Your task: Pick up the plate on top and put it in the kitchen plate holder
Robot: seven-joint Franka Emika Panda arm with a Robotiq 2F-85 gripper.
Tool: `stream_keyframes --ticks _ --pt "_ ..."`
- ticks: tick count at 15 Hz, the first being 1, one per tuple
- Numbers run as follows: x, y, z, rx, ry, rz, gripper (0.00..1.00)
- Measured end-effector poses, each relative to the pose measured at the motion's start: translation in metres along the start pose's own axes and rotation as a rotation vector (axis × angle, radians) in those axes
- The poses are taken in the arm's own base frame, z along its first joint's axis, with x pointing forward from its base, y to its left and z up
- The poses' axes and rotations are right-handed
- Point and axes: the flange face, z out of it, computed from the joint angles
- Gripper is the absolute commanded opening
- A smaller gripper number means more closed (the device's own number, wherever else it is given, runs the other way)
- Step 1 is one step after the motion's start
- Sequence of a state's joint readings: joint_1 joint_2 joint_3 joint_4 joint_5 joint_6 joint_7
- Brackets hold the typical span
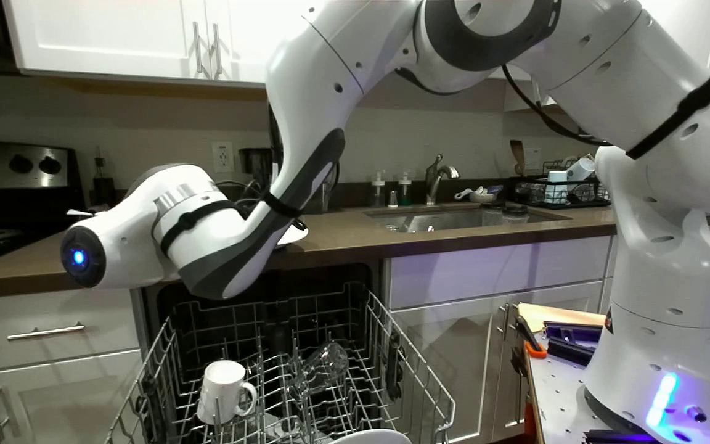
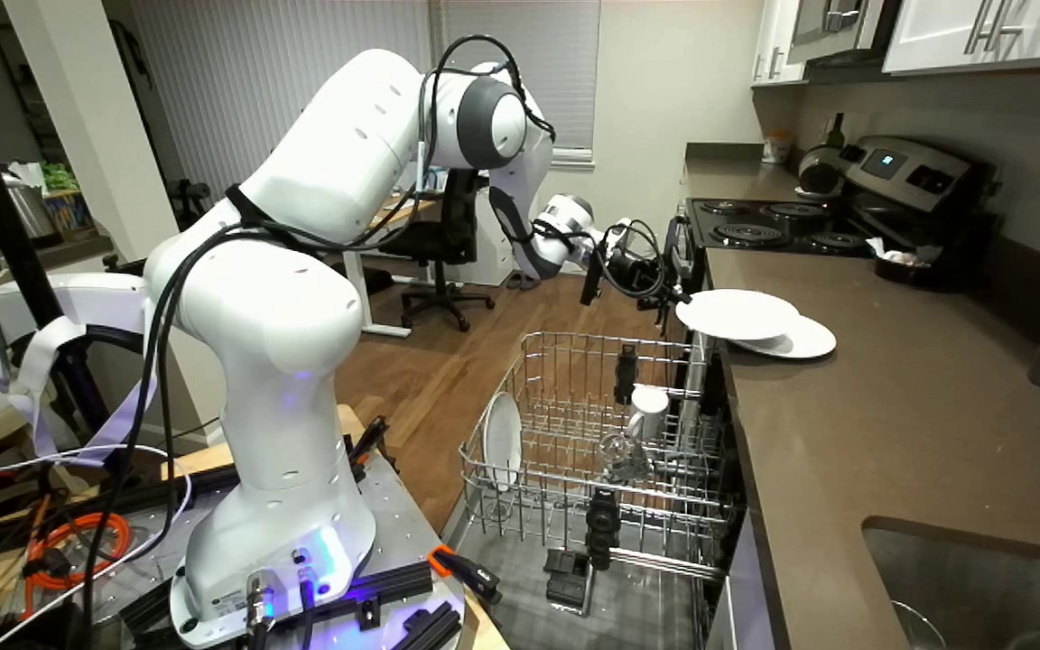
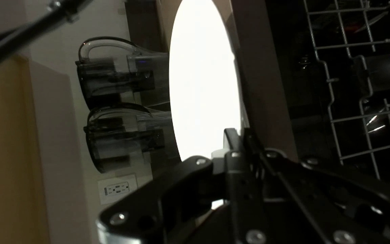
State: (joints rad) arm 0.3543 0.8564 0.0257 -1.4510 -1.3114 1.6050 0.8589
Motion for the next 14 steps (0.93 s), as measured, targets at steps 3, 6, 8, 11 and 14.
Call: stream_keyframes --ticks 3,6,8,11,14 --pt "-0.016 -0.006 -0.017 -0.03 -0.01 0.007 0.06" --pt "-0.04 -0.011 -0.04 -0.064 -0.023 0.007 0.06" --pt "-0.057 -0.016 -0.056 -0.074 -0.027 -0.004 0.06" --pt "-0.086 -0.023 -0.082 -0.046 -0.028 -0.028 0.06" --pt "-0.115 -0.026 -0.106 0.001 -0.038 -0.049 0.06"
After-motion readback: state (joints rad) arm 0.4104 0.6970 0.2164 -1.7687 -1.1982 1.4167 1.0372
